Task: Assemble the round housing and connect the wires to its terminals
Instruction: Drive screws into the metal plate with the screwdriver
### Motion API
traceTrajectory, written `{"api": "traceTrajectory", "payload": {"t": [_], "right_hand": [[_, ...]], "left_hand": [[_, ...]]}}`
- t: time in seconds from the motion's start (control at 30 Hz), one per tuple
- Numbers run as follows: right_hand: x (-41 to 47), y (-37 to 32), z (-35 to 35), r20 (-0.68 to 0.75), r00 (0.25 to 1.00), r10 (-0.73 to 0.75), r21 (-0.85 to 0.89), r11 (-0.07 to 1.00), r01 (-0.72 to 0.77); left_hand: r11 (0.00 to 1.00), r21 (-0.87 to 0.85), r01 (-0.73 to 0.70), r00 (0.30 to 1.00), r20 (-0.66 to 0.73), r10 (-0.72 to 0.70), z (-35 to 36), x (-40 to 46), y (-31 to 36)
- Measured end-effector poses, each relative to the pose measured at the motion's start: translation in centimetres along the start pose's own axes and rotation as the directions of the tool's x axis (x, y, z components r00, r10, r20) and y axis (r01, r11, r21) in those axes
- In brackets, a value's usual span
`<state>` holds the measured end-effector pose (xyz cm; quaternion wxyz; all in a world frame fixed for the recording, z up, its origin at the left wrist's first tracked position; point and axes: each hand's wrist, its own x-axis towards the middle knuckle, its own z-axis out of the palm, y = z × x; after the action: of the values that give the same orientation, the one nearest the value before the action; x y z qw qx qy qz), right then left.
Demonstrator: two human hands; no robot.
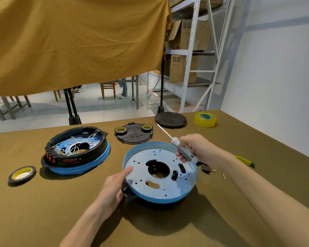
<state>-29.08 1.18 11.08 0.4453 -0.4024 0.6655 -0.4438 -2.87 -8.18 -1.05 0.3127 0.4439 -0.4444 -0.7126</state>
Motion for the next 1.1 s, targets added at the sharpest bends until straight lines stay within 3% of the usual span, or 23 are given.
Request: {"api": "traceTrajectory", "payload": {"t": [0.07,0.1,0.17,0.23,0.33,0.5,0.6,0.77,0.9,1.1], "right_hand": [[-0.4,2.9,-1.3,-0.090,0.993,0.081,0.210,0.976,-0.061],[-0.7,4.3,-1.8,-0.182,0.980,0.083,0.190,0.981,-0.048],[-1.0,7.2,-2.3,-0.400,0.916,-0.018,-0.066,0.998,-0.009],[-1.7,9.9,-2.5,-0.527,0.826,-0.197,-0.345,0.939,0.004],[-2.4,12.5,-2.5,-0.532,0.796,-0.290,-0.556,0.828,-0.070],[-2.0,14.1,-1.4,-0.401,0.873,-0.278,-0.703,0.705,-0.099],[-1.7,14.5,-1.0,-0.430,0.855,-0.291,-0.718,0.685,-0.128],[-2.0,14.3,-4.2,-0.620,0.702,-0.351,-0.688,0.674,-0.270],[-1.7,14.3,-6.4,-0.624,0.764,-0.162,-0.703,0.542,-0.460],[-1.4,14.4,-7.4,-0.611,0.769,-0.186,-0.703,0.575,-0.419]], "left_hand": [[0.998,0.035,-0.047,0.999,0.020,0.046,0.6,-0.3,-0.2],[0.996,0.047,-0.073,0.997,0.010,0.072,0.9,-0.5,-0.3],[0.982,0.128,-0.140,0.987,-0.065,0.149,1.0,-0.7,-0.4],[0.948,0.262,-0.177,0.967,-0.134,0.218,1.2,-0.3,-0.6],[0.922,0.352,-0.164,0.952,-0.187,0.241,1.6,0.2,-0.8],[0.888,0.421,-0.187,0.928,-0.222,0.300,1.7,1.0,-1.5],[0.879,0.428,-0.211,0.917,-0.224,0.330,1.4,1.2,-1.7],[0.864,0.410,-0.292,0.886,-0.225,0.406,2.1,1.0,-1.7],[0.869,0.369,-0.329,0.882,-0.210,0.423,2.5,0.6,-1.8],[0.861,0.388,-0.329,0.884,-0.192,0.425,1.9,0.6,-2.0]]}}
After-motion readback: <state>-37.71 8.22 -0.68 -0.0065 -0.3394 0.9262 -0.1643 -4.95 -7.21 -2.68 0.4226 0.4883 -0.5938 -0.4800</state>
